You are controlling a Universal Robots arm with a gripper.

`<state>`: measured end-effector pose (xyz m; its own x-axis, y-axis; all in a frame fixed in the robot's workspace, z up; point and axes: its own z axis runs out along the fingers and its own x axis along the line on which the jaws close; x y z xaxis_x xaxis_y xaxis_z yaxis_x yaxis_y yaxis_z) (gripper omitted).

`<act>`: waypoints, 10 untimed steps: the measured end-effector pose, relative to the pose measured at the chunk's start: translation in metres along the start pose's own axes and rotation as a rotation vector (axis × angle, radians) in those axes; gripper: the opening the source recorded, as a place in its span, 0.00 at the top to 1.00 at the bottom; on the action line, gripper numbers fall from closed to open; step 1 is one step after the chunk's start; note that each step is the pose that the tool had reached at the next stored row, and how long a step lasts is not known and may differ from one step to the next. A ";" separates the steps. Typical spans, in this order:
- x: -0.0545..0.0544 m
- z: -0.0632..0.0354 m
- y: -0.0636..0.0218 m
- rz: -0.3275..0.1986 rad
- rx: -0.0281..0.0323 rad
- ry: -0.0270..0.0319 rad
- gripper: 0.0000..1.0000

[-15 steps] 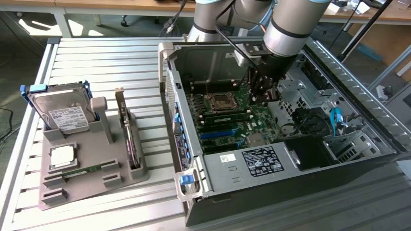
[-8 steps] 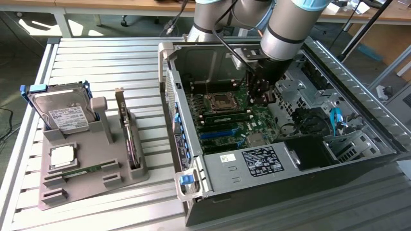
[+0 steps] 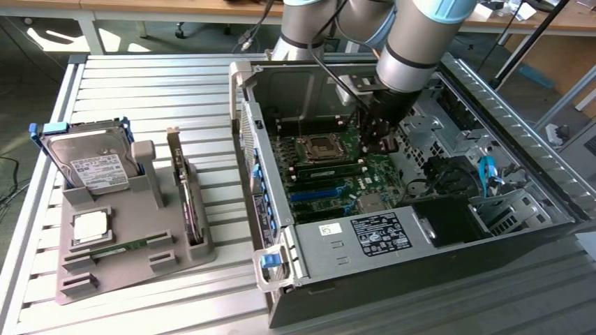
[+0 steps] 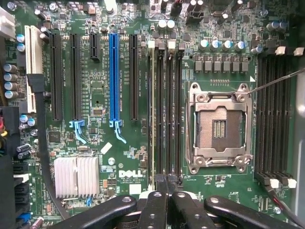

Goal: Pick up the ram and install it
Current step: 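Press down the ram until it locks into place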

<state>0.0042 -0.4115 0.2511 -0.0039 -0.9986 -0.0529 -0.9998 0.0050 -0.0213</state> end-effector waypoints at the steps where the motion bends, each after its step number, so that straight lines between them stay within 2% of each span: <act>1: 0.000 0.0005 -0.0006 0.000 0.0000 0.0003 0.89; 4: 0.001 0.0015 -0.0015 0.000 0.0000 0.0042 0.89; 5: 0.001 0.0017 -0.0018 0.000 0.0000 0.0098 0.89; 6: 0.001 0.0019 -0.0020 0.000 0.0000 0.0224 0.89; 7: 0.001 0.0019 -0.0021 -0.001 0.0001 0.0380 0.89; 8: 0.001 0.0021 -0.0022 -0.001 0.0001 0.0473 0.89; 10: 0.001 0.0025 -0.0022 -0.001 0.0001 0.0460 0.89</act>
<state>0.0065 -0.4122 0.2486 -0.0038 -1.0000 -0.0068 -0.9998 0.0040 -0.0215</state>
